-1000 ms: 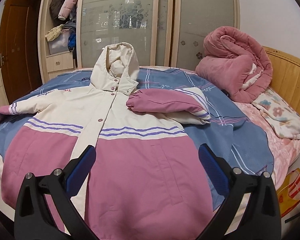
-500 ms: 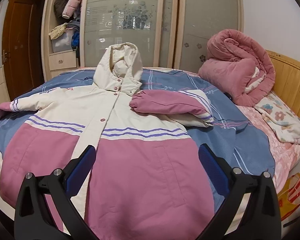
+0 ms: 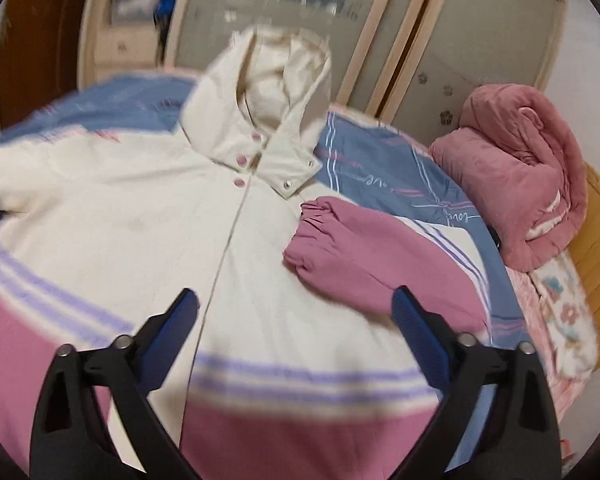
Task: Fold large clothes
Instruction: 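Grasp the folded sleeve cuff again with the right tool and adjust it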
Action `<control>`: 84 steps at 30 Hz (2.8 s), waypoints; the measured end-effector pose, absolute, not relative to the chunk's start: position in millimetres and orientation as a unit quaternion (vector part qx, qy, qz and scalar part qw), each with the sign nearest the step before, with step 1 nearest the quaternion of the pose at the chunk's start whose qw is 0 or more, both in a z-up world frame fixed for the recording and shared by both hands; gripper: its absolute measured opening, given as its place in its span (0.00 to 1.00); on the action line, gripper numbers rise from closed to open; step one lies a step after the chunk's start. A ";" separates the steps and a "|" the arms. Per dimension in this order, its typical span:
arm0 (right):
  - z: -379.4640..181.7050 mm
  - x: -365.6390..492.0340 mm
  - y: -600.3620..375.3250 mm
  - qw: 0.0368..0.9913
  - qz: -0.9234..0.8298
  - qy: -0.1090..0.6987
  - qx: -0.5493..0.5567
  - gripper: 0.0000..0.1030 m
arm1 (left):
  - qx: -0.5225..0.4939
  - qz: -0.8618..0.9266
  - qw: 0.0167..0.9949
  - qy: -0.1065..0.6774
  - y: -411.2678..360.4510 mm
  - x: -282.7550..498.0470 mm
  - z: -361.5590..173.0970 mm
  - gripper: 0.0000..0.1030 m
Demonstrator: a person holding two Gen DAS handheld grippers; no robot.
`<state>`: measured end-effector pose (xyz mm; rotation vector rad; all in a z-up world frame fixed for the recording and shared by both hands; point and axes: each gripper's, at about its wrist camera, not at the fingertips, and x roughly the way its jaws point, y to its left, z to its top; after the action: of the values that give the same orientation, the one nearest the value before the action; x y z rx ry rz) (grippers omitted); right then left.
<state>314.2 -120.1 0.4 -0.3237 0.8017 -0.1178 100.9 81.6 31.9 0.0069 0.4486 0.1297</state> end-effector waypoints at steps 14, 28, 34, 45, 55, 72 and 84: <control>-49.7 409.1 -131.3 0.879 -0.186 0.419 -0.132 0.29 | -0.038 0.077 0.970 0.227 119.7 120.7 38.8 0.98; -0.9 386.6 -6.4 0.912 -0.078 0.368 -0.162 0.90 | -0.055 0.072 0.968 0.235 129.9 126.1 36.7 0.98; -36.4 400.9 -72.2 0.877 -0.163 0.410 -0.191 0.79 | -0.063 0.066 0.967 0.237 130.8 126.3 36.2 0.98; -70.9 405.4 -124.1 0.857 -0.231 0.412 -0.207 0.26 | -0.054 0.059 0.968 0.237 126.6 128.8 35.7 0.98; -40.2 387.0 -117.9 0.889 -0.218 0.361 -0.180 0.05 | -0.051 0.053 0.968 0.238 121.9 132.2 35.5 0.98; 15.7 373.9 16.2 0.937 -0.086 0.299 -0.158 0.04 | -0.055 0.056 0.968 0.239 125.8 131.7 34.5 0.98; 21.9 320.0 13.4 0.964 0.022 0.266 -0.025 0.96 | -0.060 0.055 0.967 0.240 133.5 130.9 34.6 0.98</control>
<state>320.0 13.4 21.9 -0.0510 0.5377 0.0442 130.9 133.5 34.6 -0.1213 0.4846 0.1103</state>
